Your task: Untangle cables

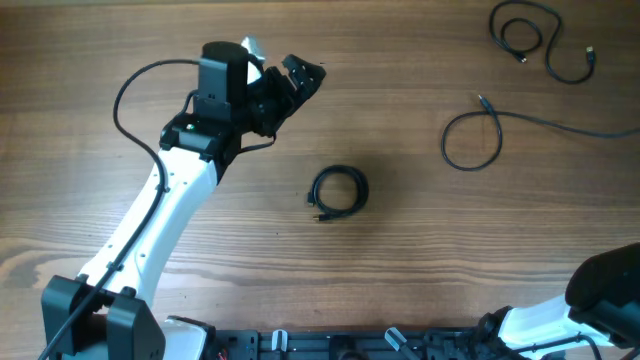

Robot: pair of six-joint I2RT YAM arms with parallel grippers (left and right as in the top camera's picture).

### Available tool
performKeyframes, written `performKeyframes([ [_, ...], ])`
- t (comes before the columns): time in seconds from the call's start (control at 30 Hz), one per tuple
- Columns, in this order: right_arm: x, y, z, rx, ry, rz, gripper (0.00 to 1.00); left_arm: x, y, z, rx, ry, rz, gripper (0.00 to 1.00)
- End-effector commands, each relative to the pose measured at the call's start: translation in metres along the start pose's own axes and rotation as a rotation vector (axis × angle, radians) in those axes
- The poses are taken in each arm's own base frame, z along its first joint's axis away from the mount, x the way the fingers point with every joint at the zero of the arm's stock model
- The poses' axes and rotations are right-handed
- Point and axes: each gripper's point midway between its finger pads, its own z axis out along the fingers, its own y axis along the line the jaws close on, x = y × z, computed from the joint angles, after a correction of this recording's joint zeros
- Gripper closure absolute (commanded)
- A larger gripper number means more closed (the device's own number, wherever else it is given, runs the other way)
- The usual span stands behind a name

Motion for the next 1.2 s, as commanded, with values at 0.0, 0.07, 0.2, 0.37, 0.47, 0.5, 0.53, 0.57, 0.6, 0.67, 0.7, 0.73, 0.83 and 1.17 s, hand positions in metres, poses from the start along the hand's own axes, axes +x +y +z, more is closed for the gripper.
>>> performKeyframes([
  [0.0, 0.005, -0.005, 0.012, 0.056, 0.005, -0.032, 0.96, 0.002, 0.008, -0.005, -0.042, 0.006, 0.035, 0.0],
  [0.07, 0.019, -0.004, 0.028, 0.069, 0.039, -0.048, 0.96, 0.008, 0.017, -0.005, -0.076, 0.03, 0.016, 0.0],
  [0.2, 0.06, 0.018, 0.058, -0.027, 0.172, -0.09, 0.84, 0.011, 0.02, -0.006, -0.089, 0.04, 0.009, 0.0],
  [0.37, 0.092, 0.049, 0.057, -0.21, 0.295, -0.16, 0.62, 0.011, 0.02, -0.006, -0.089, 0.04, 0.009, 0.0],
  [0.47, 0.12, 0.093, 0.03, -0.513, 0.447, -0.16, 0.42, 0.012, 0.021, -0.006, -0.094, 0.044, 0.006, 0.0],
  [0.5, 0.131, 0.103, 0.018, -0.59, 0.499, -0.168, 0.36, 0.012, 0.022, -0.006, -0.097, 0.046, 0.004, 0.0],
  [0.53, 0.141, 0.11, 0.008, -0.645, 0.545, -0.176, 0.29, 0.013, 0.022, -0.006, -0.098, 0.046, 0.004, 0.0],
  [0.57, 0.156, 0.12, -0.008, -0.73, 0.609, -0.214, 0.23, 0.012, 0.022, -0.006, -0.097, 0.046, 0.004, 0.0],
  [0.6, 0.163, 0.124, -0.015, -0.76, 0.637, -0.229, 0.21, 0.012, 0.022, -0.006, -0.097, 0.046, 0.004, 0.0],
  [0.67, 0.19, 0.13, -0.033, -0.761, 0.731, -0.253, 0.2, 0.013, 0.022, -0.006, -0.098, 0.046, 0.004, 0.0],
  [0.7, 0.201, 0.132, -0.04, -0.76, 0.769, -0.268, 0.21, 0.012, 0.022, -0.006, -0.097, 0.046, 0.004, 0.0],
  [0.73, 0.222, 0.135, -0.053, -0.755, 0.833, -0.298, 0.18, 0.013, 0.022, -0.006, -0.098, 0.046, 0.004, 0.0],
  [0.83, 0.273, 0.142, -0.083, -0.759, 0.964, -0.382, 0.07, 0.013, 0.022, -0.006, -0.1, 0.047, 0.003, 0.0],
  [1.17, 0.386, 0.15, -0.087, -0.549, 0.883, -0.572, 0.35, 0.016, 0.027, -0.007, -0.117, 0.059, -0.007, 0.0],
])
